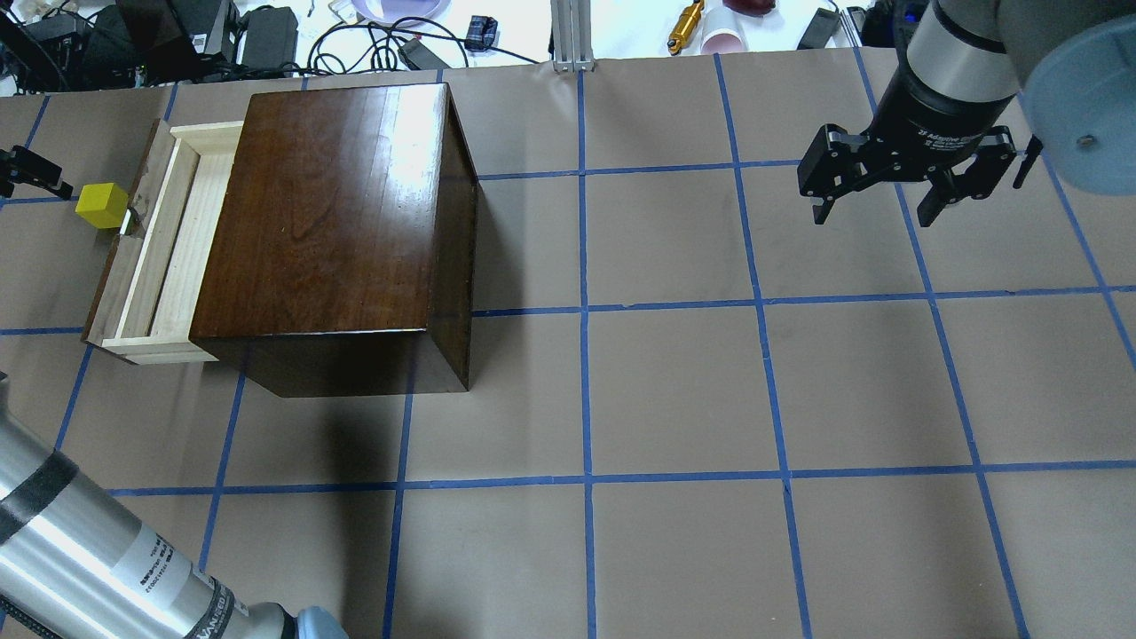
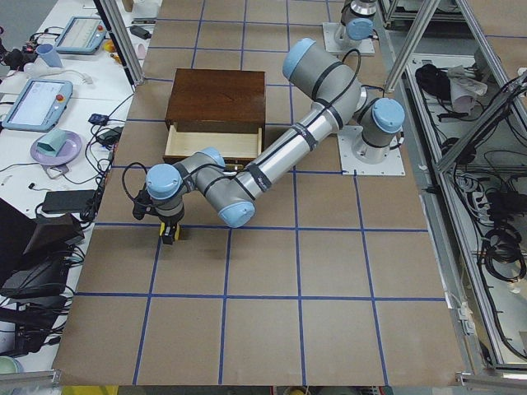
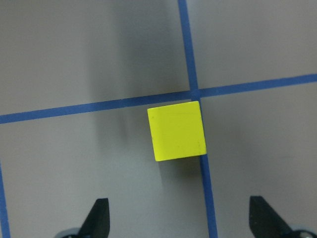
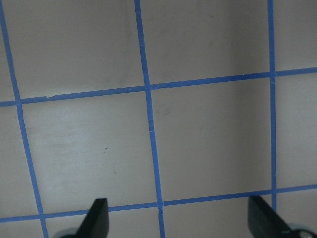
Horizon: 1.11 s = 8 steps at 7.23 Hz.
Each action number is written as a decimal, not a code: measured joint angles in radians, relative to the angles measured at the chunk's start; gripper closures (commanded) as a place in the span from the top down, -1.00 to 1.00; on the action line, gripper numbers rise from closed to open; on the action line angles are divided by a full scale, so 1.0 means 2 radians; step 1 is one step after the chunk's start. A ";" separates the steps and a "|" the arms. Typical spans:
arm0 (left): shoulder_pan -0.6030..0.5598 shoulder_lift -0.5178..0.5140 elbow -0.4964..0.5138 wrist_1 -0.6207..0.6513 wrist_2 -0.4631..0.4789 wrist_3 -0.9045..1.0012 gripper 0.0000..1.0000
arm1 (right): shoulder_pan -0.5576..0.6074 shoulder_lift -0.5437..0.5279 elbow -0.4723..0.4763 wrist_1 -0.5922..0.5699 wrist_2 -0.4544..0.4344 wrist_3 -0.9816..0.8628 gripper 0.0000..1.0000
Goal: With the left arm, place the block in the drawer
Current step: 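Release the handle and lower the left gripper onto the yellow cube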
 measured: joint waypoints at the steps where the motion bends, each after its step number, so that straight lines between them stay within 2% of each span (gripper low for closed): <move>1: -0.001 -0.007 0.000 0.009 -0.004 -0.010 0.99 | 0.000 0.000 0.000 0.000 0.000 0.000 1.00; 4: -0.006 -0.018 0.001 0.016 -0.031 -0.033 1.00 | 0.000 0.000 0.000 0.000 0.000 0.000 1.00; 7: -0.009 -0.037 0.006 0.031 -0.035 -0.032 1.00 | 0.000 0.000 0.000 0.000 0.000 0.000 1.00; 8: -0.009 -0.043 0.011 0.032 -0.035 -0.031 0.88 | 0.000 0.000 0.000 0.000 0.000 0.000 1.00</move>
